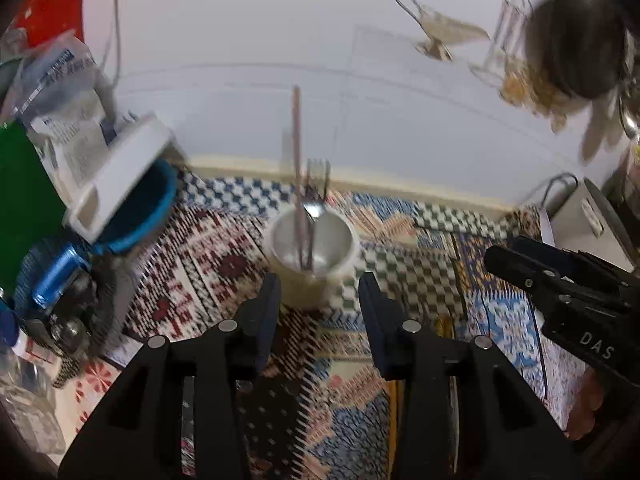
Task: Organize utensils
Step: 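Grasp the gold spoon with the left tool while the right tool grasps a dark chopstick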
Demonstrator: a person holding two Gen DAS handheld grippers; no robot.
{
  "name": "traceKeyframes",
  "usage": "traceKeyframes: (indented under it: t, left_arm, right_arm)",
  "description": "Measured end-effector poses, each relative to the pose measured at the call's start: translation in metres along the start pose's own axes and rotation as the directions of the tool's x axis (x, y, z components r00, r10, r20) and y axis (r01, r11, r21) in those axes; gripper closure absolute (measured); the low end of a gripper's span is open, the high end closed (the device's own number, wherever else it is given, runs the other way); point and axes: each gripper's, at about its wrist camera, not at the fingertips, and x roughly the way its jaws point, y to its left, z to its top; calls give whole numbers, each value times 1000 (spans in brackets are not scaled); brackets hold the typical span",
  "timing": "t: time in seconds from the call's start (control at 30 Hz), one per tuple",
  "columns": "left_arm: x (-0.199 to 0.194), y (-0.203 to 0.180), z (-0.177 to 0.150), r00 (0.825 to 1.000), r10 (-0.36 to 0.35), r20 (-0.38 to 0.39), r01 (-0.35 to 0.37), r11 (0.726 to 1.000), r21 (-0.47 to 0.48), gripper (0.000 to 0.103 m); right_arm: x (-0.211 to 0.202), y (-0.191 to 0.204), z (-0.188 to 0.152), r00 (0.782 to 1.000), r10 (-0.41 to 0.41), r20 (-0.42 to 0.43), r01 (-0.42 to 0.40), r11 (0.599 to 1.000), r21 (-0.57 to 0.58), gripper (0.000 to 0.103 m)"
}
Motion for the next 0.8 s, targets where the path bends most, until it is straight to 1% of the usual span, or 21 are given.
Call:
traceKeyframes:
  t: [0.13, 0.27, 0.37, 0.5, 0.63, 0.8]
  left_arm:
    - [12, -14, -18, 998, -18, -56, 20, 999, 28, 63]
    - [25, -23, -34, 994, -40, -106, 44, 998, 33, 63]
    - [39, -30, -50, 986, -51, -157, 59, 997, 43, 63]
    - [59, -41, -69, 975, -48, -219, 66, 995, 74, 63]
    - [77, -50, -86, 959, -55, -279, 85, 992, 97, 63]
    - [88, -59, -96, 948, -64, -313, 109, 986, 126, 63]
  right_arm:
    - [-4, -18, -21, 999, -31, -32, 32, 999, 40, 61]
    - [-5, -39, -43, 994, -85, -68, 90, 994, 65, 61]
    - [-3, -54, -58, 989, -107, -106, 117, 989, 94, 61]
    - [2, -72, -82, 979, -125, -159, 147, 980, 136, 61]
    - [12, -84, -107, 969, -120, -215, 161, 970, 183, 61]
    - [30, -90, -127, 956, -85, -281, 153, 961, 229, 61]
